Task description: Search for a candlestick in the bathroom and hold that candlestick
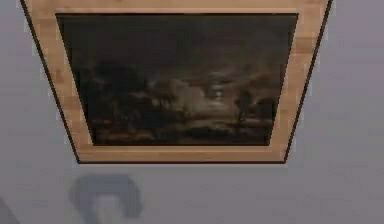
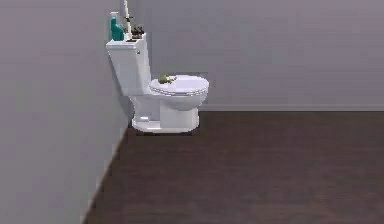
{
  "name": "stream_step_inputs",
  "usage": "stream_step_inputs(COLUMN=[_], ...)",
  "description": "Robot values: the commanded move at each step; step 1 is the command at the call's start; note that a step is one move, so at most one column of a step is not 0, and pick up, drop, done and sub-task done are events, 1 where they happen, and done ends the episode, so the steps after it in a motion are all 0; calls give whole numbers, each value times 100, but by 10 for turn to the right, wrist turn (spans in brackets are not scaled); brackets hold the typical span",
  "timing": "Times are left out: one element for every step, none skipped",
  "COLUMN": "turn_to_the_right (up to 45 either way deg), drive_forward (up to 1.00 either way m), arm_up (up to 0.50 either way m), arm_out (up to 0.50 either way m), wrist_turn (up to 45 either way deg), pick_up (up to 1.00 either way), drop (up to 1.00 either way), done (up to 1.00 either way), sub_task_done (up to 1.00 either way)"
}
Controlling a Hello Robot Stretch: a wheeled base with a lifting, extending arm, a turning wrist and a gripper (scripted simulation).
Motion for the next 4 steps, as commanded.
stream_step_inputs(turn_to_the_right=[-450,-450,-450,-420], drive_forward=[0,0,0,0], arm_up=[0,0,0,0], arm_out=[0,0,0,0], wrist_turn=[0,0,0,0], pick_up=[0,0,0,0], drop=[0,0,0,0], done=[0,0,0,0], sub_task_done=[0,0,0,0])
